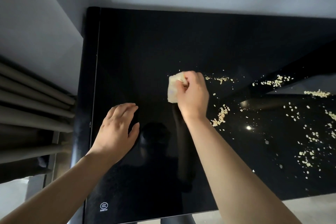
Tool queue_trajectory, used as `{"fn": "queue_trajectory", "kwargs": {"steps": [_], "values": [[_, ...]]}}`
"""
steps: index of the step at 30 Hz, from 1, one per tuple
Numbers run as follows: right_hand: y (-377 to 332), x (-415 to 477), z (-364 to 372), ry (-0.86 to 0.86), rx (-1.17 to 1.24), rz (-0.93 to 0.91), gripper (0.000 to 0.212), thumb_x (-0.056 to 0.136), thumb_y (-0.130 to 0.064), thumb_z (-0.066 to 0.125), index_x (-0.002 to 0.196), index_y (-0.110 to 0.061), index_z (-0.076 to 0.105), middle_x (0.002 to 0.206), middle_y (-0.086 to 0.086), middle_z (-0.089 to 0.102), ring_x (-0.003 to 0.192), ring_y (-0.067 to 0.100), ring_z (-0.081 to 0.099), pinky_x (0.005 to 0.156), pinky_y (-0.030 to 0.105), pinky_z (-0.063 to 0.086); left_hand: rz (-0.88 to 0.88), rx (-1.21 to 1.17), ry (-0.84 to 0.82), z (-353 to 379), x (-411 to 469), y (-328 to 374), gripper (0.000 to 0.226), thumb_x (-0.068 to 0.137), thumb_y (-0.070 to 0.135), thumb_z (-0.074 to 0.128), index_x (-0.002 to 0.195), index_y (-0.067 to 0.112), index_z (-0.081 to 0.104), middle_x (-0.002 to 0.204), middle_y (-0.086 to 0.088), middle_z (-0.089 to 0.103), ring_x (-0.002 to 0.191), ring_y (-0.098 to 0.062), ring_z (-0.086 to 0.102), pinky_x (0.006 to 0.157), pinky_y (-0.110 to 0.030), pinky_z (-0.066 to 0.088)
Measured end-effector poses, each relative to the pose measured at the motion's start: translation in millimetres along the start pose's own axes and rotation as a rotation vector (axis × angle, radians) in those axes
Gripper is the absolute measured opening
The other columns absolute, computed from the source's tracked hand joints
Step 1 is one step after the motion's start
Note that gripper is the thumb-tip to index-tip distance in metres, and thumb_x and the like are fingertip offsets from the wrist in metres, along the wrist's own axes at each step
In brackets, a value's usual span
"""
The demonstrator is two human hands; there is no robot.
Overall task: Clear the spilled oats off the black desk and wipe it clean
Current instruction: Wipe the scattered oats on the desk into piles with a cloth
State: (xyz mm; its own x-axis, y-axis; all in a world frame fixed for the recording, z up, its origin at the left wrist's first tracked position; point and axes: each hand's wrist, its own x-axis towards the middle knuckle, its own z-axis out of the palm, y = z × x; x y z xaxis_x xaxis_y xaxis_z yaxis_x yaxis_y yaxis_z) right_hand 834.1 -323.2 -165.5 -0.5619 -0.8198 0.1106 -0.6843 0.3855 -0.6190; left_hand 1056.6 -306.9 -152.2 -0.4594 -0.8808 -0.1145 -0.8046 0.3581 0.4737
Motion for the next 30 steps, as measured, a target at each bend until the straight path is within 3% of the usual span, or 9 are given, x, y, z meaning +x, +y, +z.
{"fn": "queue_trajectory", "kwargs": {"steps": [4, 8, 11, 16, 19, 22, 26, 30], "values": [[48, -5, -39, 0.145, -0.038, 0.129, 0.013, 0.085, -0.016, 0.064, 0.097, -0.012, 0.063, 0.102, 0.006, 0.058, 0.082, 0.018, 0.054, 0.066, 0.02, 0.03, 0.011, -0.003, 0.02, -1, 4, -1, 0.043, 0.086, 0.026, 0.056, 0.125, 0.008, 0.058, 0.125, -0.004, 0.056, 0.117, -0.024, 0.049, 0.099, -0.038, 0.042], [74, -19, -71, 0.227, -0.035, 0.231, 0.013, 0.085, -0.013, 0.066, 0.095, -0.007, 0.061, 0.097, 0.008, 0.057, 0.079, 0.026, 0.058, 0.07, 0.034, 0.046, -0.021, 0.008, 0.004, -3, 10, -1, 0.042, 0.089, 0.03, 0.053, 0.126, 0.011, 0.057, 0.124, -0.002, 0.054, 0.118, -0.023, 0.046, 0.097, -0.04, 0.043], [54, -26, -68, 0.216, 0.056, 0.139, 0.014, 0.084, -0.011, 0.068, 0.097, -0.008, 0.063, 0.093, 0.003, 0.056, 0.073, 0.018, 0.055, 0.069, 0.038, 0.05, -0.009, 0.025, 0.005, -4, 14, -1, 0.049, 0.086, 0.039, 0.041, 0.124, 0.012, 0.059, 0.118, 0.0, 0.055, 0.111, -0.022, 0.049, 0.092, -0.039, 0.045], [-23, -7, -22, 0.058, 0.206, -0.106, 0.013, 0.085, -0.016, 0.067, 0.096, -0.011, 0.063, 0.09, -0.004, 0.051, 0.073, 0.002, 0.043, 0.065, 0.008, 0.034, -0.032, 0.0, 0.04, -8, 21, 0, 0.045, 0.087, 0.035, 0.043, 0.12, 0.013, 0.062, 0.115, -0.001, 0.06, 0.108, -0.024, 0.054, 0.09, -0.038, 0.047], [-51, 8, 12, -0.029, 0.163, -0.179, 0.014, 0.087, -0.019, 0.066, 0.098, -0.012, 0.062, 0.091, -0.004, 0.05, 0.07, 0.005, 0.044, 0.058, 0.015, 0.033, -0.03, -0.013, 0.07, -12, 22, -4, 0.044, 0.087, 0.034, 0.043, 0.119, 0.011, 0.063, 0.113, -0.003, 0.061, 0.107, -0.024, 0.055, 0.09, -0.037, 0.047], [-51, 18, 32, -0.088, 0.107, -0.225, 0.013, 0.086, -0.016, 0.066, 0.097, -0.013, 0.06, 0.092, -0.002, 0.054, 0.07, 0.014, 0.055, 0.055, 0.03, 0.047, -0.049, -0.013, 0.099, -16, 23, -9, 0.039, 0.086, 0.028, 0.05, 0.118, 0.01, 0.063, 0.112, -0.004, 0.061, 0.105, -0.025, 0.056, 0.091, -0.037, 0.046], [-28, 35, 24, -0.079, 0.041, -0.112, 0.012, 0.086, -0.018, 0.065, 0.094, -0.014, 0.057, 0.091, -0.006, 0.046, 0.071, 0.013, 0.046, 0.06, 0.028, 0.037, -0.048, -0.01, 0.098, -16, 25, -13, 0.04, 0.086, 0.028, 0.05, 0.12, 0.01, 0.062, 0.114, -0.004, 0.061, 0.107, -0.024, 0.055, 0.092, -0.036, 0.044], [23, 45, -14, 0.051, -0.028, 0.045, 0.011, 0.085, -0.017, 0.063, 0.094, -0.014, 0.06, 0.099, 0.005, 0.055, 0.081, 0.021, 0.053, 0.066, 0.025, 0.033, -0.043, -0.022, 0.083, -11, 33, -9, 0.036, 0.089, 0.025, 0.053, 0.121, 0.011, 0.061, 0.116, -0.004, 0.06, 0.109, -0.025, 0.053, 0.092, -0.037, 0.044]]}}
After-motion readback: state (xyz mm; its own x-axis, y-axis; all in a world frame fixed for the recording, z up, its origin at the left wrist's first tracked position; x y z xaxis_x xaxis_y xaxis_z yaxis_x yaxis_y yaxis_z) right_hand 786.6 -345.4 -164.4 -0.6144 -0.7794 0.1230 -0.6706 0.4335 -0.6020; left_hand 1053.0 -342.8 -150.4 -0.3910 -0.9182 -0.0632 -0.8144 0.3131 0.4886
